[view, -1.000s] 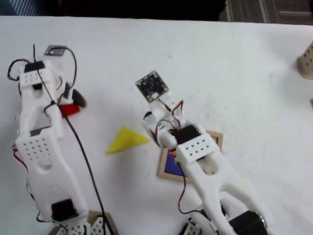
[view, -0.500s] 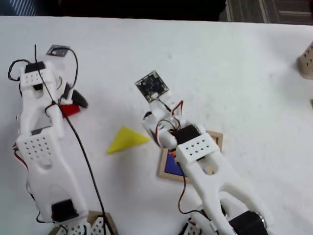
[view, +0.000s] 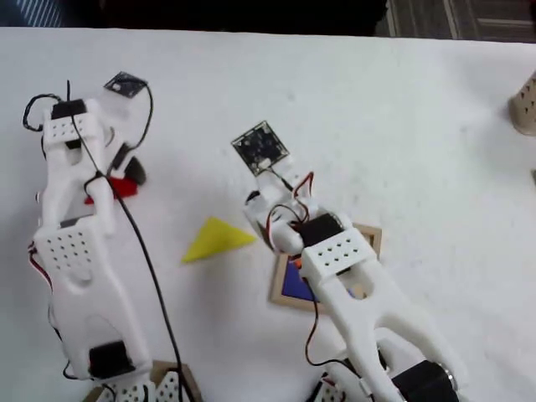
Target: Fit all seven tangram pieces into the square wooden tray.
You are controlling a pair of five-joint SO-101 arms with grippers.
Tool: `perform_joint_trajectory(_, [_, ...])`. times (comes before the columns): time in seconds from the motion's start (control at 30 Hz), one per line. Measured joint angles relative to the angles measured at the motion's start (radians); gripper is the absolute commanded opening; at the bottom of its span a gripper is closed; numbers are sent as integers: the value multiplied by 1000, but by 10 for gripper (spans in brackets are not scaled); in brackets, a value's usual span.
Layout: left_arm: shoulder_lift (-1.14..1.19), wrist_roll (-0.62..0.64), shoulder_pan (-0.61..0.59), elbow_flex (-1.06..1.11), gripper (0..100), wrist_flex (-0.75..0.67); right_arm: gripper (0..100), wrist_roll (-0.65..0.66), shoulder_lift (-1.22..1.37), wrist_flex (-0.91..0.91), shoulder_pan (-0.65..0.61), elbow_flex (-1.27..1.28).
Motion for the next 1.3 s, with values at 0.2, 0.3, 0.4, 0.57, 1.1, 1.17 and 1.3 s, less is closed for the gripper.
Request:
perform_joint_trajectory(0.2, [-8, -5, -14, -11, 332, 118, 21, 0, 0, 0, 0, 0])
perform_joint_trajectory(0.3, [-41, -5, -14, -11, 332, 169, 21, 0, 0, 0, 0, 0])
perform_joint_trajectory(0.4, [-94, -8, -12, -9, 332, 233, 21, 0, 0, 0, 0, 0])
perform_joint_trajectory(0.57, [-152, -11, -21, -9, 335, 272, 20, 0, 0, 0, 0, 0])
perform_joint_trajectory(1.1, [-52, -89, -25, -8, 334, 161, 19, 0, 0, 0, 0, 0])
perform_joint_trajectory(1.17, [-28, -91, -25, -8, 332, 143, 19, 0, 0, 0, 0, 0])
perform_joint_trajectory(1.3, [3, -130, -23, -9, 332, 132, 20, 0, 0, 0, 0, 0])
